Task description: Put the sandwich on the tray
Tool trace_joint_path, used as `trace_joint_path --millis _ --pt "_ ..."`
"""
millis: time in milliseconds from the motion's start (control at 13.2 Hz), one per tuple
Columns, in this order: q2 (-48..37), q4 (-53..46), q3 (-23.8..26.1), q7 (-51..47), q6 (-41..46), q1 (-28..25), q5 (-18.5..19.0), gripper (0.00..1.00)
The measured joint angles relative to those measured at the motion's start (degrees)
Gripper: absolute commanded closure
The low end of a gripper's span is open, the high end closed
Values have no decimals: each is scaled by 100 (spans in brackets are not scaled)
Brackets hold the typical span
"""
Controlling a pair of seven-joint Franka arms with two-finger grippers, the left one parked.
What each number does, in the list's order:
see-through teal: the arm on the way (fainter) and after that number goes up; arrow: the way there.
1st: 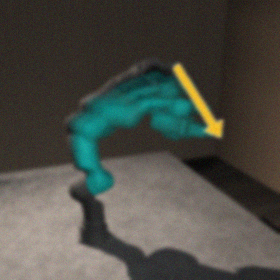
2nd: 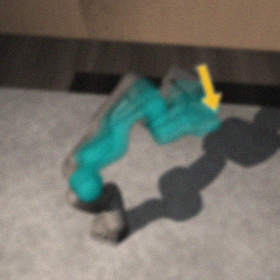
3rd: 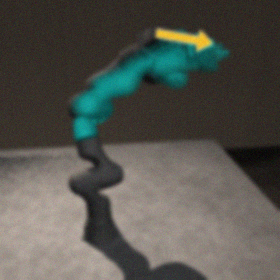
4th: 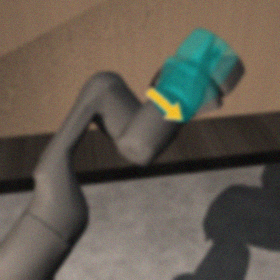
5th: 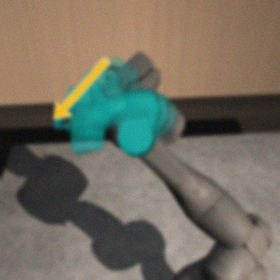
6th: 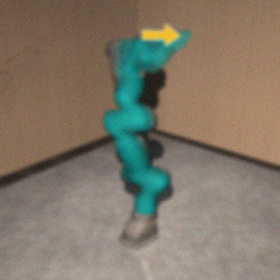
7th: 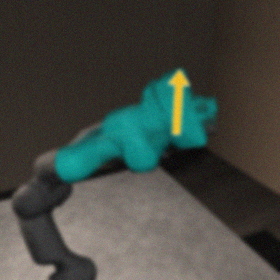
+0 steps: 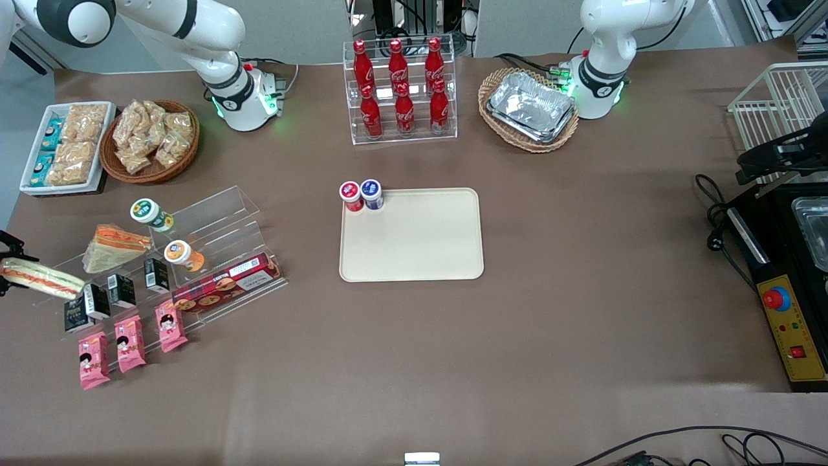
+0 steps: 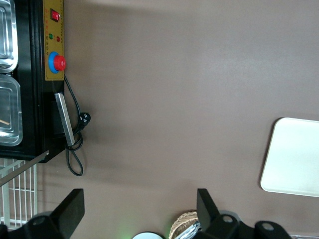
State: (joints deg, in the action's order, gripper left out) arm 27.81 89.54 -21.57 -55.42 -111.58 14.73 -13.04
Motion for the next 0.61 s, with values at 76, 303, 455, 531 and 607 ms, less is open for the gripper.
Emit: trace_joint_path --millis 76,303,455,531,607 --pt "0 -9 1 176 -7 0 0 85" --pt "-1 -78 -19 513 -41 12 0 84" --pt "-5 -228 -27 744 -47 37 0 84" --pt "-9 -313 -28 826 -48 43 0 84" --pt "-15 -400 -28 878 -48 43 0 84"
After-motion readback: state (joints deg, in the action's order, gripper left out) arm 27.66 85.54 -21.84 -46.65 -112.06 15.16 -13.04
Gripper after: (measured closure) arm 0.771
